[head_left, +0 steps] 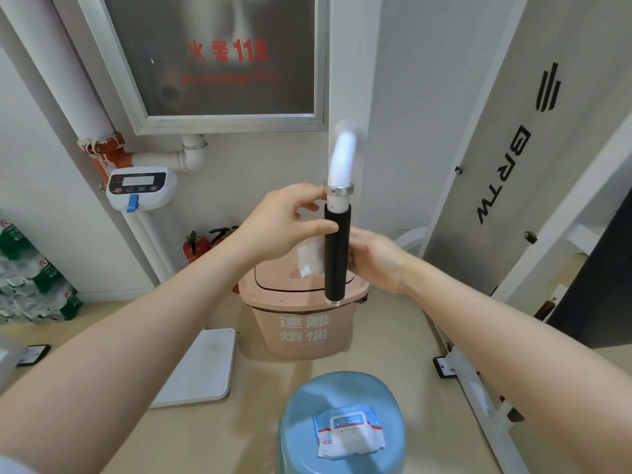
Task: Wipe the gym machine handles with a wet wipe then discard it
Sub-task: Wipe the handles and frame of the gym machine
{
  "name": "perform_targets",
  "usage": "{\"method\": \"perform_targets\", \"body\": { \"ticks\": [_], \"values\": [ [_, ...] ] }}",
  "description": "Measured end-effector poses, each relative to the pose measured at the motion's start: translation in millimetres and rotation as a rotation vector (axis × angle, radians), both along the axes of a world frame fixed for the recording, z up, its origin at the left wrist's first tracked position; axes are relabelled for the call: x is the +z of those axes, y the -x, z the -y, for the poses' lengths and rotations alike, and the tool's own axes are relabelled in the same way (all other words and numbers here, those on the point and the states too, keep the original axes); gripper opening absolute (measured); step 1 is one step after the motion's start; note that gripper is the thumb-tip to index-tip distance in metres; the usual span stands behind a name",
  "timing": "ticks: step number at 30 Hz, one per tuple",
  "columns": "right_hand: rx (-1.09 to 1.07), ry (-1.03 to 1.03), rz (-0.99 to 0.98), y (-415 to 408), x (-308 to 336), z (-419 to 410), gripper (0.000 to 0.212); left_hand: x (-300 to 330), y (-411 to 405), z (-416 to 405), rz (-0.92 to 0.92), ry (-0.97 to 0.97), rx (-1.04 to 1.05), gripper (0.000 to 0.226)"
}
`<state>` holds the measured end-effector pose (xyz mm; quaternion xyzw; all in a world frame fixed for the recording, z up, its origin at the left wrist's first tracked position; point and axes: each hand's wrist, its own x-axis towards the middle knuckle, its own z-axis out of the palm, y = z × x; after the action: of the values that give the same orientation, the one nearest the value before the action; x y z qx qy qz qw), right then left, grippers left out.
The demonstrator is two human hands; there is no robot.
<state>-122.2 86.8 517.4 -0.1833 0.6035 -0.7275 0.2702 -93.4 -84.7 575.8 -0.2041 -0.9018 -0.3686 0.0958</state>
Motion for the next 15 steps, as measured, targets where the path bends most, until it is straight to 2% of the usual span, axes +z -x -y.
{"method": "perform_targets", "body": {
  "ticks": [2, 5, 6, 8, 10, 12, 13, 15],
  "values": [
    [0.001, -0.014, 0.016, 5.1, 0.6, -6.7, 0.028, -1.8, 0.8, -1.9, 0.002, 0.001, -0.007, 0.033],
    [-0.134, 0.239, 0.033, 14.0, 11.8, -9.8, 0.021, -6.2, 3.0, -4.4, 0.02, -0.031, 0.009, 0.037],
    [-0.165, 0.24, 0.016, 12.2, 5.9, -9.1, 0.018, -7.3, 3.5, -4.8, 0.046, -0.062, 0.006, 0.038],
    [-0.151, 0.056, 0.019, 7.5, -25.8, -12.4, 0.018, -8.7, 3.8, -5.0, 0.108, -0.139, -0.027, 0.04],
    [-0.085, -0.257, 0.077, 1.4, -47.5, -21.3, 0.019, -8.8, 2.3, -4.7, 0.131, -0.154, -0.027, 0.042],
    [-0.076, -0.384, 0.097, 2.6, -42.8, -28.3, 0.02, -9.0, 2.1, -4.6, 0.115, -0.14, -0.011, 0.04],
    [-0.098, -0.314, 0.079, 3.7, -32.4, -27.6, 0.019, -8.7, 1.9, -5.2, 0.11, -0.144, -0.009, 0.039],
    [-0.177, -0.004, 0.095, 3.6, -16.5, -21.0, 0.019, -8.9, 0.8, -6.8, 0.126, -0.185, -0.025, 0.036]
  ]
}}
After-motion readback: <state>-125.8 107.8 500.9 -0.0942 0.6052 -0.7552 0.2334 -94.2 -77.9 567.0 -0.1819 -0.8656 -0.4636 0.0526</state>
